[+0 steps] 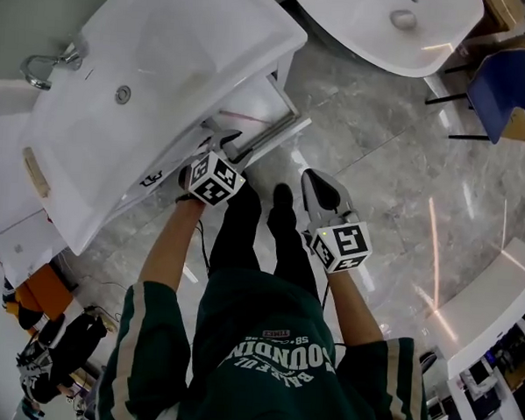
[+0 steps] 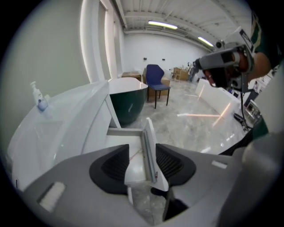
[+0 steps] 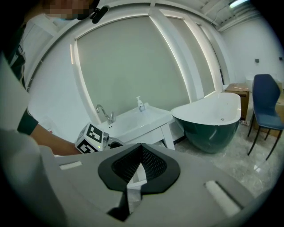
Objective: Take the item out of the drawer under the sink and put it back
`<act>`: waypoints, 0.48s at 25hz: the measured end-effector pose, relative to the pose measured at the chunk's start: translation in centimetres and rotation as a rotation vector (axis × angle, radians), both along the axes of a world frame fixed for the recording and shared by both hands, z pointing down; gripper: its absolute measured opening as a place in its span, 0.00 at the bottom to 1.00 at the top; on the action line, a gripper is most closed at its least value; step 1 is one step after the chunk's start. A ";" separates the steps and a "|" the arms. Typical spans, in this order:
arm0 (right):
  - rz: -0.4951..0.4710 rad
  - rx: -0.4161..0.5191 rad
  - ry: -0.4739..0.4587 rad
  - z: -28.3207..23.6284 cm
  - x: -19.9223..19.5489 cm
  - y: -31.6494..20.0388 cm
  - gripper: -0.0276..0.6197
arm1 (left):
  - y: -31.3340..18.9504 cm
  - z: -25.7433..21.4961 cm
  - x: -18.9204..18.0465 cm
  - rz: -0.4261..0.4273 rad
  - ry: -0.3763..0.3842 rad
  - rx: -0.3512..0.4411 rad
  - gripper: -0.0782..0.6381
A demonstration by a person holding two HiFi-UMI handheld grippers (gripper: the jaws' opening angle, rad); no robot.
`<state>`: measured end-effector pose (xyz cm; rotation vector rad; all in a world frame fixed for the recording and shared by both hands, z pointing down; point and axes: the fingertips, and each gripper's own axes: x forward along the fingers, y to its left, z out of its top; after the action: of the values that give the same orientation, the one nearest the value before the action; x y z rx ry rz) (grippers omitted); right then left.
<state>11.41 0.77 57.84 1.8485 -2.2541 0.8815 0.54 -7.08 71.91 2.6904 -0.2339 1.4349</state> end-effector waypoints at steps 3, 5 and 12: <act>0.011 -0.023 -0.005 1.1 0.1 0.6 0.05 | -0.5 3.2 0.4 0.078 -0.092 0.027 0.39; 0.014 -0.035 -0.008 1.8 -0.2 1.0 0.05 | -1.1 5.2 0.5 0.118 -0.135 0.042 0.39; 0.063 -0.087 -0.035 4.5 0.0 1.9 0.05 | -3.8 11.9 0.0 0.157 -0.256 0.064 0.39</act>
<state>11.38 2.67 62.34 1.8901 -2.1513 1.0128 0.55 -10.87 83.82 2.6198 -0.0867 1.8498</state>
